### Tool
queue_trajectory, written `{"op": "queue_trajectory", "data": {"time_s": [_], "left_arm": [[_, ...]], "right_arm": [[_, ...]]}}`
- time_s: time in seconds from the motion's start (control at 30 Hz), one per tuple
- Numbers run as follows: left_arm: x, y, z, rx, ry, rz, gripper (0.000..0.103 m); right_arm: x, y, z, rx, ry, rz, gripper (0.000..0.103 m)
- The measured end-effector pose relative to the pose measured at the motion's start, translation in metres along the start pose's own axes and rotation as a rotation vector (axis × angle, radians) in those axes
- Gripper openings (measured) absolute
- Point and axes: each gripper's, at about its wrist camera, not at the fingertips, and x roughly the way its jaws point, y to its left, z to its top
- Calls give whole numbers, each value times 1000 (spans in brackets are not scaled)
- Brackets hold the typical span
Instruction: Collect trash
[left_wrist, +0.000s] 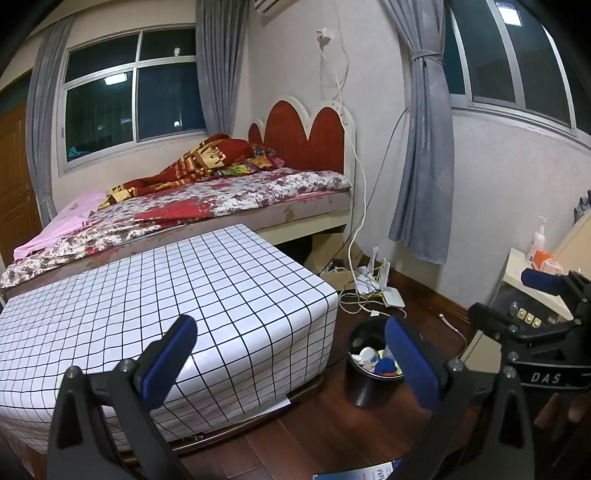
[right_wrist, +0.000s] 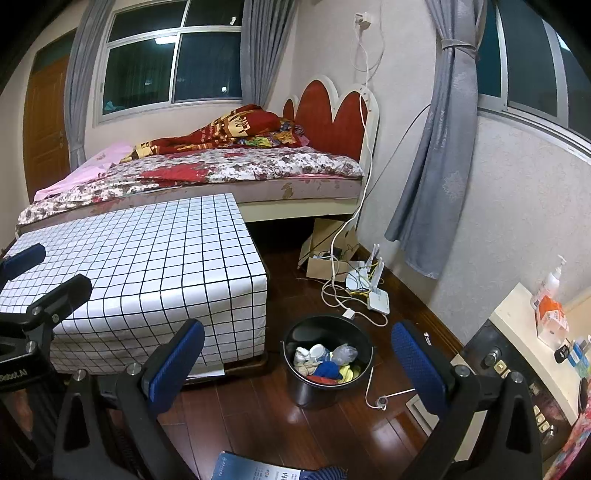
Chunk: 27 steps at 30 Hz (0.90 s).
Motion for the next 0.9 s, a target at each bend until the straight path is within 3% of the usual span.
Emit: {"op": "queue_trajectory", "data": {"time_s": [0.9], "left_arm": [[1,-7,1,7,-2,-12,102]], "right_arm": [[-1,-4,0,8,-1,-8,102]]}}
